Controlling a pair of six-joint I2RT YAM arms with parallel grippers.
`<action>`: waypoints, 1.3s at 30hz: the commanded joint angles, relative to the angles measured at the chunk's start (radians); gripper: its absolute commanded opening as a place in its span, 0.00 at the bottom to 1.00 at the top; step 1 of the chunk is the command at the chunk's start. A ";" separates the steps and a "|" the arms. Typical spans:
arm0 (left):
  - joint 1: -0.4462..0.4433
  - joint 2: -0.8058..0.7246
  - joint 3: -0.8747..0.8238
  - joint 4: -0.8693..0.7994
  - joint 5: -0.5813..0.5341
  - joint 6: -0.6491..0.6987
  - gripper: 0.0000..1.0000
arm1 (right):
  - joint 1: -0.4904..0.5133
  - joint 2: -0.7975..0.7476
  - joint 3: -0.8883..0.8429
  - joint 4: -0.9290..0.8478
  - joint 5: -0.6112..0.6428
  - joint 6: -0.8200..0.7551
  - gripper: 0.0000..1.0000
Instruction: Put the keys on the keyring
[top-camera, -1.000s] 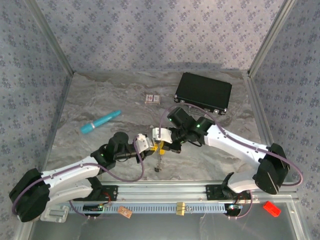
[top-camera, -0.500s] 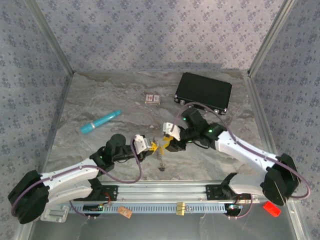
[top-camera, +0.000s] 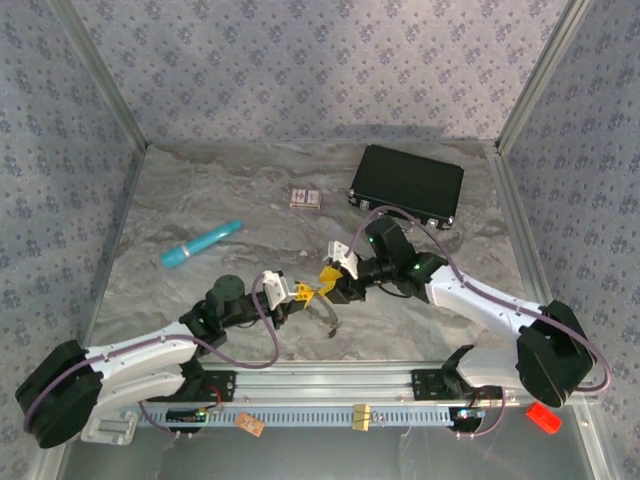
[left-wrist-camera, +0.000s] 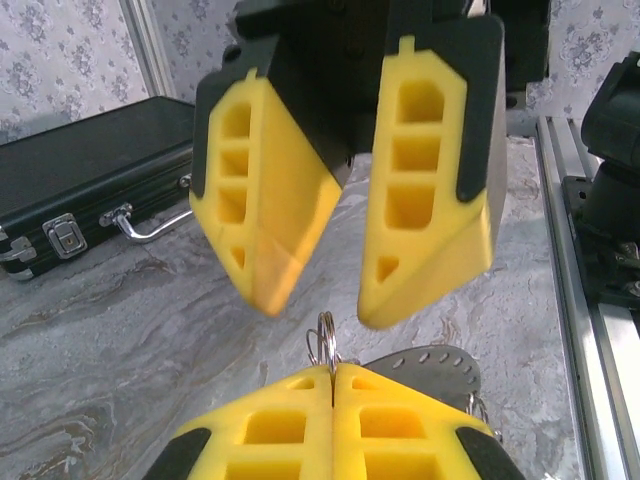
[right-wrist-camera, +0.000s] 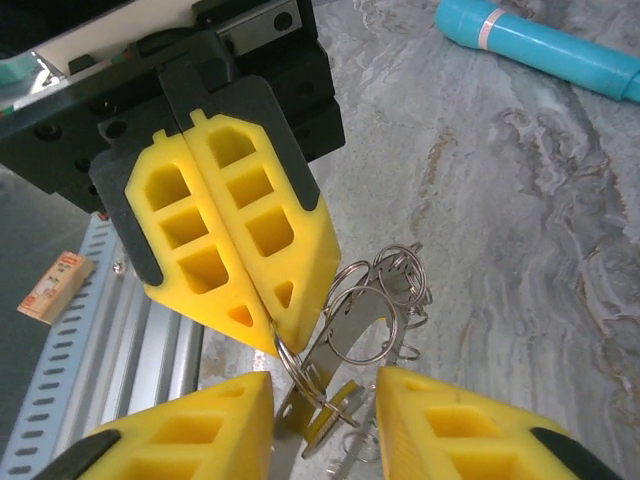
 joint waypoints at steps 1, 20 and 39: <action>0.002 0.003 -0.005 0.092 0.012 -0.018 0.00 | 0.005 0.008 0.000 0.016 -0.043 0.005 0.28; 0.002 -0.061 0.061 -0.195 -0.045 0.059 0.29 | 0.102 0.043 0.204 -0.369 0.201 -0.236 0.00; 0.004 -0.053 0.059 -0.162 0.010 0.069 0.00 | 0.089 0.031 0.208 -0.335 0.185 -0.190 0.28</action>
